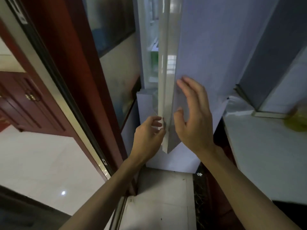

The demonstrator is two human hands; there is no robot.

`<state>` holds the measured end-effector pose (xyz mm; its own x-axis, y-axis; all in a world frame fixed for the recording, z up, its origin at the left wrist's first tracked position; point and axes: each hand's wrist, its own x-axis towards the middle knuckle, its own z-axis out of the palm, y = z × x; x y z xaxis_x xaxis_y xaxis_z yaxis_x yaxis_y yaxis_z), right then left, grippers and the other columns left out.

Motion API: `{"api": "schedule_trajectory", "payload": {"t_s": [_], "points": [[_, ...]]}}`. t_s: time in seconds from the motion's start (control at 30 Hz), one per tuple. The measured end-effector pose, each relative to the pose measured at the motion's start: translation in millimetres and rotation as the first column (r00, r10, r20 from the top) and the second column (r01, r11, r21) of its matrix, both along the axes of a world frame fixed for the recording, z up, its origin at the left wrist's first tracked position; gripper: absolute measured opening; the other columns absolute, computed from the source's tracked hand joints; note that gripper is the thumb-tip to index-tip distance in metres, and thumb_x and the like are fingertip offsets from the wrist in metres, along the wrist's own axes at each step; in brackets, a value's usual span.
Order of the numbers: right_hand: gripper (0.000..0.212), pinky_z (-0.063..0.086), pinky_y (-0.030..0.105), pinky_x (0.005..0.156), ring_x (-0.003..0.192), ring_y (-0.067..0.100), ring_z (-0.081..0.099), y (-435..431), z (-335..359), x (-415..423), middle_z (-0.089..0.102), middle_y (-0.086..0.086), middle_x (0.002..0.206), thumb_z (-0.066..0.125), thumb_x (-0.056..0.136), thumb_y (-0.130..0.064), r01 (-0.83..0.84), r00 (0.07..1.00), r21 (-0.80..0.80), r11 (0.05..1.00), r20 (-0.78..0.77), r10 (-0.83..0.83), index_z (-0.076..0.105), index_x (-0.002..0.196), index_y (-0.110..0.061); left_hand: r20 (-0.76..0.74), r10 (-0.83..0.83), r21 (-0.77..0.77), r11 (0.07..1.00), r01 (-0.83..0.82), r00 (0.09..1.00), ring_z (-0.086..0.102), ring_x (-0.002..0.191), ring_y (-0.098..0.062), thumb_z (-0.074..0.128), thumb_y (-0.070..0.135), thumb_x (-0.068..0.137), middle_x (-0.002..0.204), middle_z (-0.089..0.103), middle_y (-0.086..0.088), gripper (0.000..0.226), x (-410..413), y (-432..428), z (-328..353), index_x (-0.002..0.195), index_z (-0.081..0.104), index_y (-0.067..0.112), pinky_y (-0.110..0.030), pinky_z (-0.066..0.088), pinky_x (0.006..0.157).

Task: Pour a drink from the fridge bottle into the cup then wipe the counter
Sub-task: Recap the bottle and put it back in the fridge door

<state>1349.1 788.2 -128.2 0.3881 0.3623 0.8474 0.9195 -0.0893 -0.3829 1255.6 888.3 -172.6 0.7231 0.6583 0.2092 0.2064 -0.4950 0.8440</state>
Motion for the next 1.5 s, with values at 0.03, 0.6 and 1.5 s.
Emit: {"api": "schedule_trajectory", "payload": {"t_s": [0.03,0.6,1.5], "points": [[0.052,0.033,0.012,0.107,0.133,0.023,0.044,12,1,3,0.046,0.017,0.143,0.047,0.086,-0.005,-0.011,1.0,-0.026,1.0,-0.009,0.011,0.049,0.137,0.003,-0.007,0.011,0.008,1.0,-0.011,1.0,0.068,0.092,-0.013,0.062,0.016,0.092,0.11,0.068,0.002,0.037,2,9,-1,0.129,0.058,0.015,-0.039,0.059,0.087],[0.058,0.045,0.042,0.101,0.131,0.032,0.044,180,-17,118,0.032,0.014,0.155,0.054,0.084,-0.008,0.231,0.973,-0.468,0.853,0.136,-0.189,0.046,0.141,-0.006,-0.058,0.069,0.056,0.996,-0.066,0.996,0.056,0.123,-0.029,0.06,0.022,0.086,0.14,0.054,-0.009,0.069,95,198,-19,0.149,0.035,0.012,-0.041,0.051,0.1],[0.073,0.022,0.047,0.118,0.146,0.03,0.027,257,-26,260,0.031,0.013,0.157,0.046,0.071,-0.011,0.393,0.894,-0.631,0.669,0.432,-0.118,0.043,0.143,0.002,-0.112,0.177,0.075,0.983,-0.169,0.978,0.027,0.146,-0.031,0.055,0.018,0.097,0.159,0.028,-0.013,0.069,236,251,-65,0.156,0.021,0.011,-0.044,0.027,0.12]]}}
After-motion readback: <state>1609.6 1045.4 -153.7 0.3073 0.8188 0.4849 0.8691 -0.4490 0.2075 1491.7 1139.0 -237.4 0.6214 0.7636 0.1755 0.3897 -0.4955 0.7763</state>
